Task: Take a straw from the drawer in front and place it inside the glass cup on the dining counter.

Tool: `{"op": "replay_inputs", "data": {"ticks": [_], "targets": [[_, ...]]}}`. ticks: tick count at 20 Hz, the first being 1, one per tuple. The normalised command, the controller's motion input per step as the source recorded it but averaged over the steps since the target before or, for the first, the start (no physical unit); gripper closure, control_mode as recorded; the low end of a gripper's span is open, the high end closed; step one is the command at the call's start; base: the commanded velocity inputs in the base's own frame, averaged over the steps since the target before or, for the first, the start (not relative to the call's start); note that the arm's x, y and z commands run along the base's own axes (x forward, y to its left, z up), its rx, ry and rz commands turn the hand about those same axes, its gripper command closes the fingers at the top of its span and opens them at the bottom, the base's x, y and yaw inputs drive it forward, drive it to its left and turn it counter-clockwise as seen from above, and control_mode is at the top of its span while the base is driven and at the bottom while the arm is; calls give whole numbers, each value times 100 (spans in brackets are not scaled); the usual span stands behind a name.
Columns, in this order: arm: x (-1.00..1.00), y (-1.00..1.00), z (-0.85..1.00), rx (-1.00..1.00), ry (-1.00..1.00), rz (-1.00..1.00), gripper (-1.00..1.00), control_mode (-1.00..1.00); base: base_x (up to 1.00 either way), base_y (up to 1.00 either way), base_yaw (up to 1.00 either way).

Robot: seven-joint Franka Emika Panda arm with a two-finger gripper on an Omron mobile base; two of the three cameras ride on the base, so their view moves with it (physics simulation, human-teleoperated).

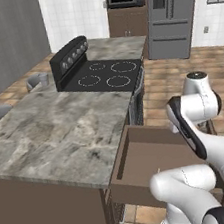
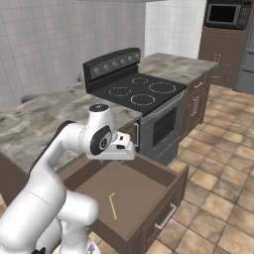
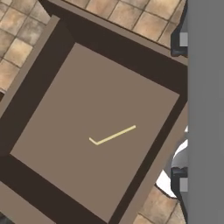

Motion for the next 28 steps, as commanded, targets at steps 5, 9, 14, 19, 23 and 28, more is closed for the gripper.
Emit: {"op": "replay_inputs", "data": {"ticks": [5, 9, 14, 19, 23, 28], "targets": [[33, 17, -21, 0, 3, 0, -100, -100, 0, 0, 0], [34, 15, -23, 0, 8, -1, -100, -100, 0, 0, 0], [21, 2, -30, 0, 12, -1, -100, -100, 0, 0, 0], [8, 0, -38, 0, 17, -1, -100, -100, 0, 0, 0], [8, 1, -40, 0, 19, 0, -100, -100, 0, 0, 0], [1, 5, -43, 0, 18, 0, -100, -100, 0, 0, 0]]}}
